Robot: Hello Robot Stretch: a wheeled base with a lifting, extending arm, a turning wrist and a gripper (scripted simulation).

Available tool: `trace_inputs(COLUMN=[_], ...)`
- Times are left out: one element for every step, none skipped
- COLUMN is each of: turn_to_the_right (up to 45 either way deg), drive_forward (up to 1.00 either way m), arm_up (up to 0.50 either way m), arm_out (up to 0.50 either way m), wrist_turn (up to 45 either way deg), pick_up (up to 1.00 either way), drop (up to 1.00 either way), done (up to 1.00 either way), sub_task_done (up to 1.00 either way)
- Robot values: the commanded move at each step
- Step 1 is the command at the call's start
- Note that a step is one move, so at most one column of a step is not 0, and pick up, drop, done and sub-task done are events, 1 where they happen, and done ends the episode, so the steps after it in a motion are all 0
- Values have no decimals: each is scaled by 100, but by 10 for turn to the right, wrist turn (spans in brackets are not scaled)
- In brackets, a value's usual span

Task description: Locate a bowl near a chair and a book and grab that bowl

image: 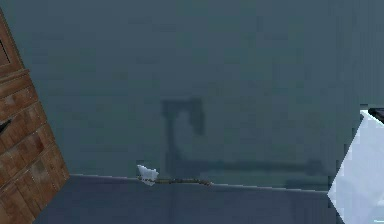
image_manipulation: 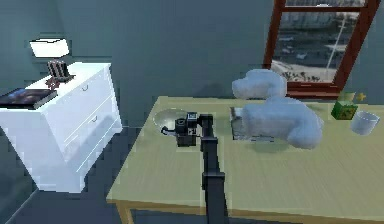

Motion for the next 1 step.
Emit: trace_inputs(turn_to_the_right=[0], drive_forward=[0], arm_up=[0], arm_out=[0], wrist_turn=[0], pick_up=[0], drop=[0], done=[100], sub_task_done=[0])
